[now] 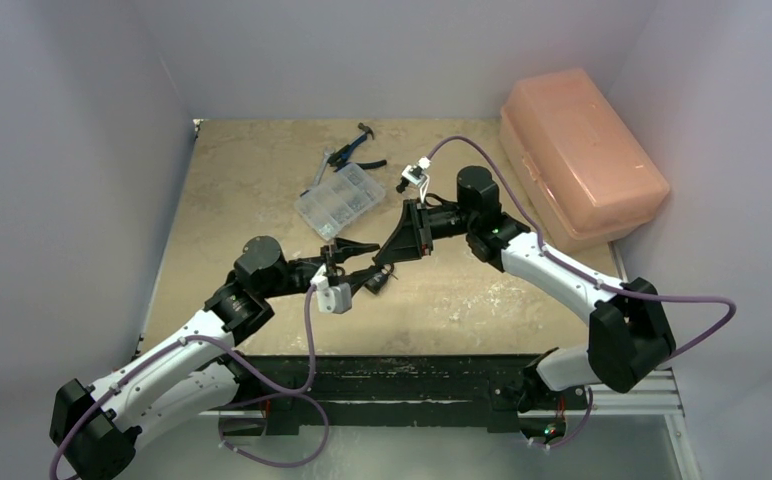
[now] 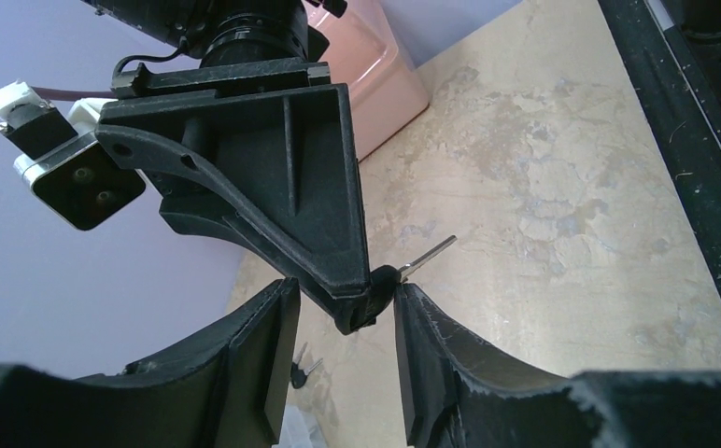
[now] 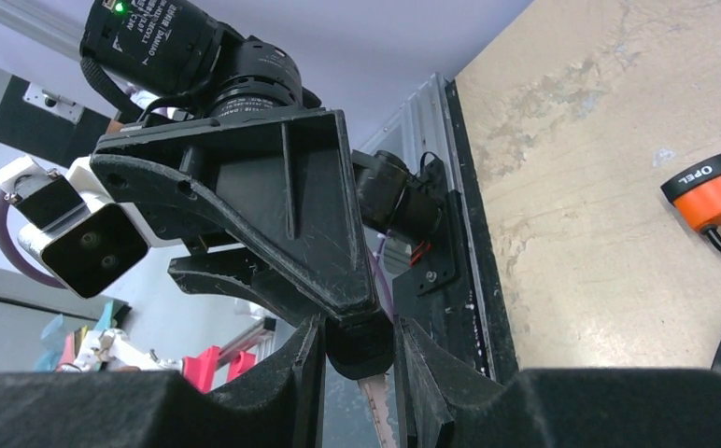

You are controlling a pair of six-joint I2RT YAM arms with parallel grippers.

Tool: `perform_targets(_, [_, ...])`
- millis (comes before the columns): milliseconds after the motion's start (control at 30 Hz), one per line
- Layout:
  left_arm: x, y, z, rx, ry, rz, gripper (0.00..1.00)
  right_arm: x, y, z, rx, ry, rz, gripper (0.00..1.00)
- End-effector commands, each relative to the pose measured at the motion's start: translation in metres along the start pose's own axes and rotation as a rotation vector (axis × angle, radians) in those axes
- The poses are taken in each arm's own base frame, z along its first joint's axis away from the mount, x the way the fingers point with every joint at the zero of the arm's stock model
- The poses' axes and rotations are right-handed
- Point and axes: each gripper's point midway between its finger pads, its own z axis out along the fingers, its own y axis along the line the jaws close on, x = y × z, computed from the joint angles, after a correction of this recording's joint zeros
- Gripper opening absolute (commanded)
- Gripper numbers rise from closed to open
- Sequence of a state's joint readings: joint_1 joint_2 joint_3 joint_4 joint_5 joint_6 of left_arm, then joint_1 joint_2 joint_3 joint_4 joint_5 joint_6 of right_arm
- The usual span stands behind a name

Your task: Unlock with the key

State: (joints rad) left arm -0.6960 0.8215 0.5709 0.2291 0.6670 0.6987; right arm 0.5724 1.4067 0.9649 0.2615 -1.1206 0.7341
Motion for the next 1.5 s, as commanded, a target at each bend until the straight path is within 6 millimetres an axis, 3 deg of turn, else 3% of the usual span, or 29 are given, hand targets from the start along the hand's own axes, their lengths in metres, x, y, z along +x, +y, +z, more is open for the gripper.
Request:
perform_targets(0, [-0.022, 0.011, 0.001, -0.018, -0.076, 0.053, 0.44, -0.004, 0.023, 0.001, -0.059, 0.002, -0.067, 0.26])
perform_targets(367, [-0.020, 0.010, 0.001, -0.025, -0.079, 0.051, 0.27, -0.003, 0.035, 0.002, -0.098, 0.000, -0.080, 0.27])
perform_targets(500, [-0.022, 0.012, 0.001, -0.032, -0.084, 0.049, 0.00, -0.002, 0.036, 0.003, -0.107, 0.001, -0.079, 0.27])
perform_targets(667, [-0.020, 0.012, 0.001, -0.035, -0.080, 0.033, 0.00, -0.001, 0.038, 0.003, -0.115, 0.003, -0.083, 0.29])
perform_targets(700, [-0.020, 0.012, 0.002, -0.035, -0.079, 0.031, 0.00, -0.001, 0.039, 0.003, -0.118, 0.005, -0.088, 0.34])
perform_targets(800, [-0.019, 0.012, 0.000, -0.042, -0.066, 0.013, 0.00, -0.011, 0.043, 0.000, -0.083, -0.037, -0.103, 0.66])
perform_targets(900, [-0.021, 0.012, -0.003, -0.057, -0.069, -0.006, 0.00, -0.032, 0.043, -0.004, 0.011, -0.095, -0.170, 0.87])
perform_targets(1067, [-0.030, 0.013, -0.011, -0.080, -0.084, -0.054, 0.00, -0.076, 0.043, -0.014, 0.195, -0.226, -0.227, 0.91])
perform_targets(1200, [-0.032, 0.021, -0.020, -0.162, -0.071, -0.152, 0.00, -0.113, 0.009, -0.052, 0.547, -0.466, -0.200, 0.91])
perform_targets(1267, [-0.030, 0.026, -0.025, -0.213, -0.052, -0.212, 0.00, -0.123, -0.016, -0.089, 0.788, -0.603, -0.161, 0.91])
perform_targets(1400, [-0.021, 0.029, -0.034, -0.294, -0.024, -0.304, 0.00, -0.119, -0.052, -0.149, 1.148, -0.741, -0.052, 0.87])
perform_targets(1467, [-0.015, 0.031, -0.039, -0.349, -0.019, -0.327, 0.00, -0.111, -0.063, -0.163, 1.244, -0.760, -0.014, 0.87])
